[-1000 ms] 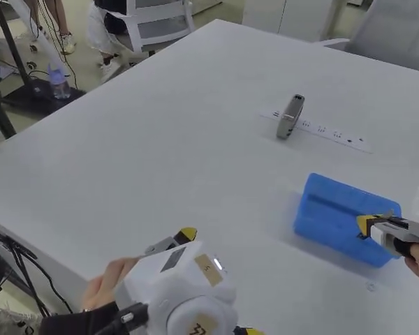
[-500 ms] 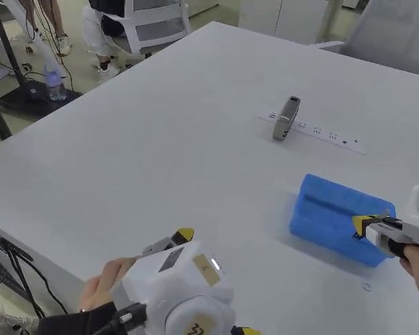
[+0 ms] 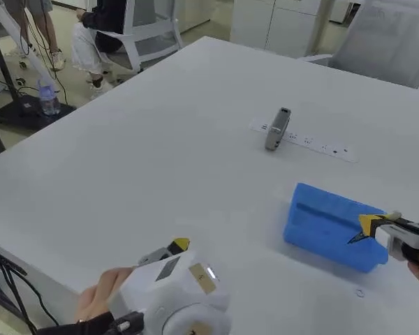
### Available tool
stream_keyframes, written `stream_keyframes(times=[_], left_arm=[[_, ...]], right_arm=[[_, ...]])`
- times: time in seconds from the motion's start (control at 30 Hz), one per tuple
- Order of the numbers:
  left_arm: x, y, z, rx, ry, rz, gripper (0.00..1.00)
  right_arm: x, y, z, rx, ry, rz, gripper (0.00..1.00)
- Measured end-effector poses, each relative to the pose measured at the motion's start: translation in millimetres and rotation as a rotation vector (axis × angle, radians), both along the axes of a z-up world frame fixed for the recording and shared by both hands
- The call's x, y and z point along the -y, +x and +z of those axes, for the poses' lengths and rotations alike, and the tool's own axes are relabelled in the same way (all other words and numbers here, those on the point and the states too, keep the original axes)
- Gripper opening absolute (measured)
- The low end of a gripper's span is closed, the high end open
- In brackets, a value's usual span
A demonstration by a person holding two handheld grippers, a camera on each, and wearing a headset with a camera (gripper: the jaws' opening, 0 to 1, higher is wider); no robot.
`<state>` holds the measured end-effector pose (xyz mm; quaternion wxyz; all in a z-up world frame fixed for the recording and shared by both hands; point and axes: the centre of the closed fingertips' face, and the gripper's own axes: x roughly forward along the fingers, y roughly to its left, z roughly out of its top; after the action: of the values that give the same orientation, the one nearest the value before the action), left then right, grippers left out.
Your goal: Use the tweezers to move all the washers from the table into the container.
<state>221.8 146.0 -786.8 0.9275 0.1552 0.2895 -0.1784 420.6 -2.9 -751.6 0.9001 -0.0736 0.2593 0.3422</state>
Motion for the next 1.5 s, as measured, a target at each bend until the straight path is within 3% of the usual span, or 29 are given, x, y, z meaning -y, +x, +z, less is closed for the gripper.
stream_keyframes(times=[0.17, 0.33, 0.5, 0.73, 0.9, 1.27, 1.5], left_arm=[[-0.2, 0.3, 0.1, 0.002, 0.000, 0.001, 0.96], [-0.2, -0.1, -1.3, -0.002, 0.010, -0.003, 0.96], [-0.5, -0.6, -3.3, -0.012, 0.015, -0.005, 0.97], [-1.3, -0.9, -3.9, -0.014, 0.023, -0.002, 0.97], [-2.0, -1.0, -4.0, -0.014, 0.023, 0.002, 0.97], [-2.9, -1.7, -6.0, -0.023, 0.032, 0.004, 0.96], [-3.6, -1.6, -7.6, -0.029, 0.039, 0.006, 0.96]], right_arm=[[9.1, -12.6, 18.5, 0.023, 0.033, -0.016, 0.02], [19.0, -21.6, 23.7, 0.039, 0.037, -0.035, 0.02], [25.0, -32.0, 18.7, 0.038, 0.024, -0.048, 0.02], [36.7, -39.6, 8.0, 0.011, 0.020, -0.066, 0.02], [35.8, -44.1, -11.9, -0.019, -0.007, -0.074, 0.02], [41.4, -35.6, -51.8, -0.078, -0.043, -0.103, 0.02], [40.0, -37.1, -53.6, -0.079, -0.058, -0.105, 0.02]])
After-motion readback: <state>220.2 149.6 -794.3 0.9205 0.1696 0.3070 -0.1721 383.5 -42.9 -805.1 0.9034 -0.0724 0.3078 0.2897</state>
